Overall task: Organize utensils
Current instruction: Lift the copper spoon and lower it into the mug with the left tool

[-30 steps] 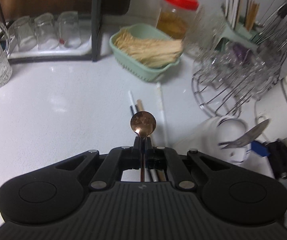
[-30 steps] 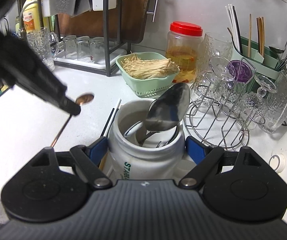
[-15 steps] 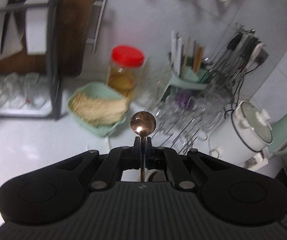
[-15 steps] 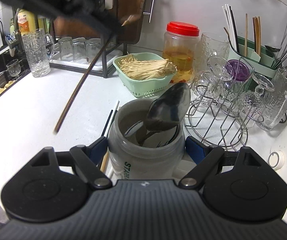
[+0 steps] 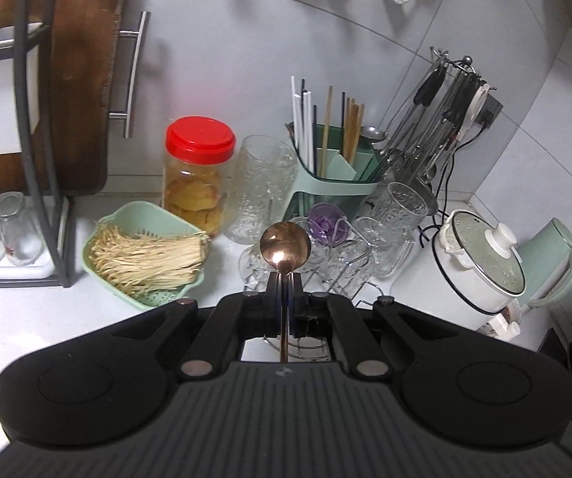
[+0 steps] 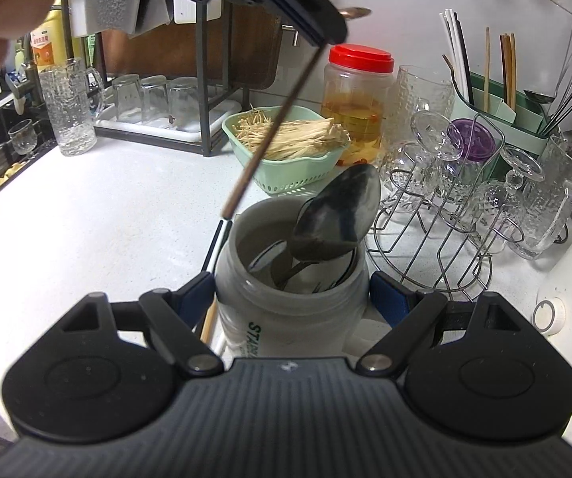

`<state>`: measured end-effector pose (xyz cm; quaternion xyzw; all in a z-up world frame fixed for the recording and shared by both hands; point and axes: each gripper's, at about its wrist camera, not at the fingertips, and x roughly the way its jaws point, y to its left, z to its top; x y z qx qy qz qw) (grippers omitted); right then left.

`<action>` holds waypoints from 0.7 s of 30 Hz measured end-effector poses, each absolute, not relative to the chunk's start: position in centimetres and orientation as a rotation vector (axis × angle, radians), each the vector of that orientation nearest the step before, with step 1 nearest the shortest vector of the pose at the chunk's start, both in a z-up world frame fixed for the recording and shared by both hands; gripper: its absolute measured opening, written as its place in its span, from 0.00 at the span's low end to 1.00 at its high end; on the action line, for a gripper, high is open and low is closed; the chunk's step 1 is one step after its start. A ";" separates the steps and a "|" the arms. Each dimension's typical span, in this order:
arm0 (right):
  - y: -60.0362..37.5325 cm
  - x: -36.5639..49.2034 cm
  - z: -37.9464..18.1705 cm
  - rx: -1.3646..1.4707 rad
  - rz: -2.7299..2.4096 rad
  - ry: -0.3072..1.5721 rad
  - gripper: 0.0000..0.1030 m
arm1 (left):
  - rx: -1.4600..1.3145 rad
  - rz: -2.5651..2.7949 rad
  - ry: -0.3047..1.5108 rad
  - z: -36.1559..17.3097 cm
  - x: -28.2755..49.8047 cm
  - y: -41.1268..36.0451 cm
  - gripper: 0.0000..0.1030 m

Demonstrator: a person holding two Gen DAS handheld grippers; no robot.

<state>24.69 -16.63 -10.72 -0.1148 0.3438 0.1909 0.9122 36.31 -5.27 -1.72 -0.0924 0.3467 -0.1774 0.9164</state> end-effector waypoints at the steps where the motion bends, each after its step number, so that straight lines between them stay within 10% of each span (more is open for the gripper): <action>1: -16.6 24.7 -10.7 -0.237 0.393 0.708 0.85 | -0.187 -0.365 0.711 -1.9 36.4 -5.4 0.03; 21: -16.6 24.6 -10.8 -0.240 0.388 0.704 0.85 | -0.134 -0.382 0.732 -4.7 36.2 -6.1 0.03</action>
